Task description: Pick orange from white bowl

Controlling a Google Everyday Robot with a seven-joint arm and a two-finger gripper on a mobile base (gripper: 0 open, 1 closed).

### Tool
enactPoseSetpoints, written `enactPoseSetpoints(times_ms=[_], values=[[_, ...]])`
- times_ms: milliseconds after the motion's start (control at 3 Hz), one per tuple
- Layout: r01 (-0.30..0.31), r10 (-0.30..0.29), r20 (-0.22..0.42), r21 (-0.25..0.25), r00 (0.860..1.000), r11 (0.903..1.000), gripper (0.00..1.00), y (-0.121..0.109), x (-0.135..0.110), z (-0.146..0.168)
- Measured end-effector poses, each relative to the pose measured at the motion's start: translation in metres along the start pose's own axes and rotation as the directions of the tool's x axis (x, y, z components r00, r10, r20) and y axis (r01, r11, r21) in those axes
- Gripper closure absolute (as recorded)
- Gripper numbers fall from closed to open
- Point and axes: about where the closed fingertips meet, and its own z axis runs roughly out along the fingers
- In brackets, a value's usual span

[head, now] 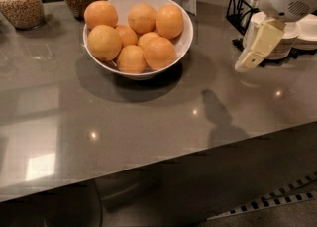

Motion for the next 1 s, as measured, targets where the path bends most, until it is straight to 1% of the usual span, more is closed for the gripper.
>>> enactPoseSetpoints(times_ms=[333, 667, 1000], values=[[0.063, -0.069, 0.086, 0.07, 0.994, 0.9956, 0.0, -0.055, -0.023, 0.011], [0.063, -0.069, 0.086, 0.069, 0.994, 0.9956, 0.0, -0.055, -0.023, 0.011], [0.127, -0.133, 0.096, 0.061, 0.987, 0.99, 0.0, -0.07, -0.027, 0.029]])
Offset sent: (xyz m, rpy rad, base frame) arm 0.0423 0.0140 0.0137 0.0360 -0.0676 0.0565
